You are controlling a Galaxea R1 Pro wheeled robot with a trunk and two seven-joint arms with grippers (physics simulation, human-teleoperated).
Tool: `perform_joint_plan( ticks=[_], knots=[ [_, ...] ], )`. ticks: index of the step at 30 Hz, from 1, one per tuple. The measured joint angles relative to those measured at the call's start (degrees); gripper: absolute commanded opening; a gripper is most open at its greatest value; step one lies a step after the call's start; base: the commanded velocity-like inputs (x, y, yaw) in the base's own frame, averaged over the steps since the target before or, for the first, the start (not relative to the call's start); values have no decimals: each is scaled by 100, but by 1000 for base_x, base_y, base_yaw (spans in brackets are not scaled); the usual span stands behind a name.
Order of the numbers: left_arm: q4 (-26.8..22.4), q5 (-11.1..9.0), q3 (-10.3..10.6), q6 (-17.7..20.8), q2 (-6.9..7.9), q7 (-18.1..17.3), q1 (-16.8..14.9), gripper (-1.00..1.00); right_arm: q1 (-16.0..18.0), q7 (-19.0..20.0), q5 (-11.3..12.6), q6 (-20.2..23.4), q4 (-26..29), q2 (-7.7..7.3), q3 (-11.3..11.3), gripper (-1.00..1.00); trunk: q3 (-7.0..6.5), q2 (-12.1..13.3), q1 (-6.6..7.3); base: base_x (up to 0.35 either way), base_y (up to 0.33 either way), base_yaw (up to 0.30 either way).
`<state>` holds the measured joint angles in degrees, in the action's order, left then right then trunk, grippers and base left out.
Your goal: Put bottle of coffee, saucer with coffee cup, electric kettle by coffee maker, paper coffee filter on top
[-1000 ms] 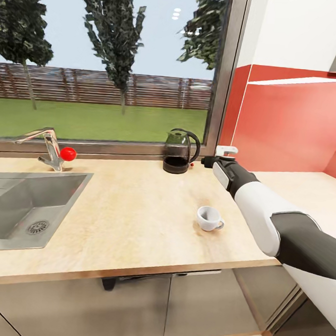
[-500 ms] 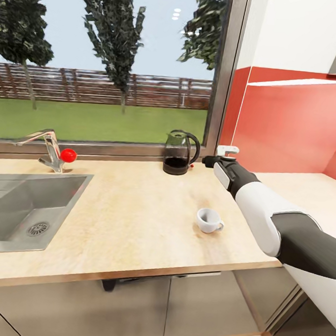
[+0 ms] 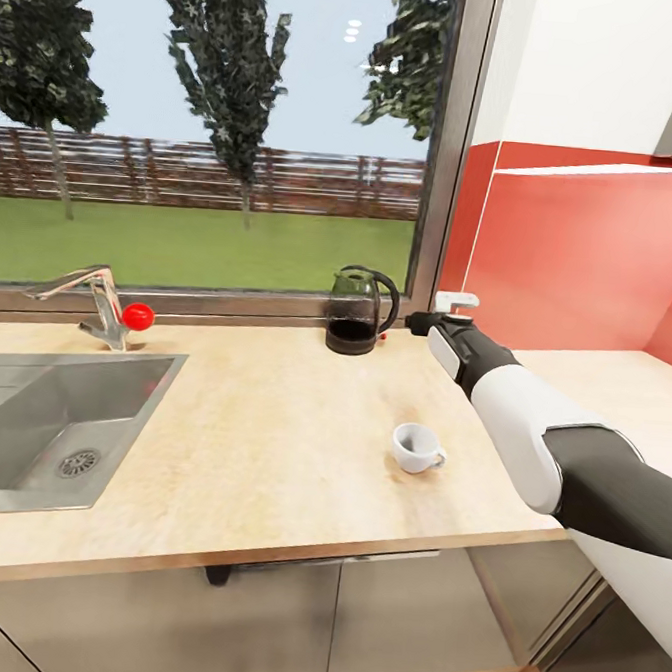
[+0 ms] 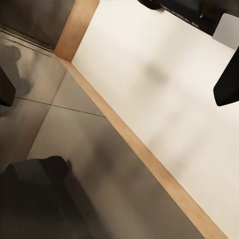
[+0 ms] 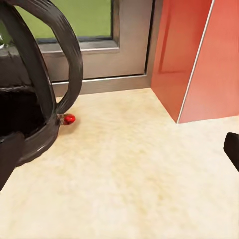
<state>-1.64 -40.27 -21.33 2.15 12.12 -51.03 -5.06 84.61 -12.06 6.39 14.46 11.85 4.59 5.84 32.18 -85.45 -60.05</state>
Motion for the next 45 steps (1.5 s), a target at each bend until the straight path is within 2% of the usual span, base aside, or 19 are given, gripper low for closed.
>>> perform_joint_plan(
  ticks=[5,9,34,45],
  knots=[
    [-4,0,0,0,0,0,0,100,-15,-3,4,-418,-360,-1,2,100,0,0,1,106,0,0],
    [-3,0,-2,0,0,0,0,100,-17,-4,5,-513,-423,-1,6,100,0,0,0,57,0,0],
    [10,3,-35,8,8,0,0,100,-17,-4,-4,-547,-445,7,-2,100,0,0,2,119,0,0],
    [10,3,-38,8,9,2,0,100,-17,31,-4,-556,-440,7,6,100,0,0,0,22,0,0]
  ],
)
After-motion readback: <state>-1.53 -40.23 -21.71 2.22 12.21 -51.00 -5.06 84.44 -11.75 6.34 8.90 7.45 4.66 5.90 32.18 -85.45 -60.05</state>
